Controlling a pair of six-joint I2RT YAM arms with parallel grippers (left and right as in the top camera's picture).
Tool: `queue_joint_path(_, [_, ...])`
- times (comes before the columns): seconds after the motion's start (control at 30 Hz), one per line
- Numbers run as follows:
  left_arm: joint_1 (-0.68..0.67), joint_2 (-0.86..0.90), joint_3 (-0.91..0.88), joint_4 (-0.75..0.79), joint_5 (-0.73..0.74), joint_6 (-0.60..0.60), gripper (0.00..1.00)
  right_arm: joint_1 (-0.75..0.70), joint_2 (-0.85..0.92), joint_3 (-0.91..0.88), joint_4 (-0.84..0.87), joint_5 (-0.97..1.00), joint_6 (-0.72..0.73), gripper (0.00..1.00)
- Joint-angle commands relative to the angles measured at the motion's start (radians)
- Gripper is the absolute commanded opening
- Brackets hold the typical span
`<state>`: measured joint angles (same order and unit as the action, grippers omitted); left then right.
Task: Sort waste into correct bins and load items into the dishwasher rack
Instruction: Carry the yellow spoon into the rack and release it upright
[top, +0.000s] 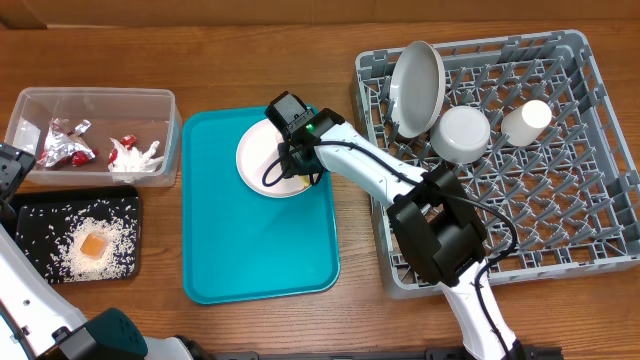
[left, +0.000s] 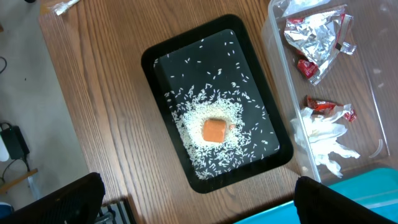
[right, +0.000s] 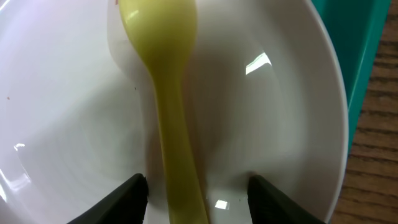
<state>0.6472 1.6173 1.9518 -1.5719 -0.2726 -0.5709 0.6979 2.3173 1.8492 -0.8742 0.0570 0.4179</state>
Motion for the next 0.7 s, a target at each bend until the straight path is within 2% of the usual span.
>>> queue_joint_path(0.0, [0.000, -0.007, 0.003, -0.001, 0.004, -0.013, 1.00, -0.003, 0.018, -0.004, 0.002, 0.017, 0.003, 0.55])
queue_joint_path(0.27, [0.000, -0.007, 0.003, -0.001, 0.004, -0.013, 1.00, -0.003, 0.018, -0.003, -0.003, 0.001, 0.002, 0.34])
queue_joint_path(0.67, [0.000, -0.007, 0.003, -0.001, 0.004, -0.013, 1.00, -0.005, 0.017, 0.071, -0.066, 0.002, -0.002, 0.30])
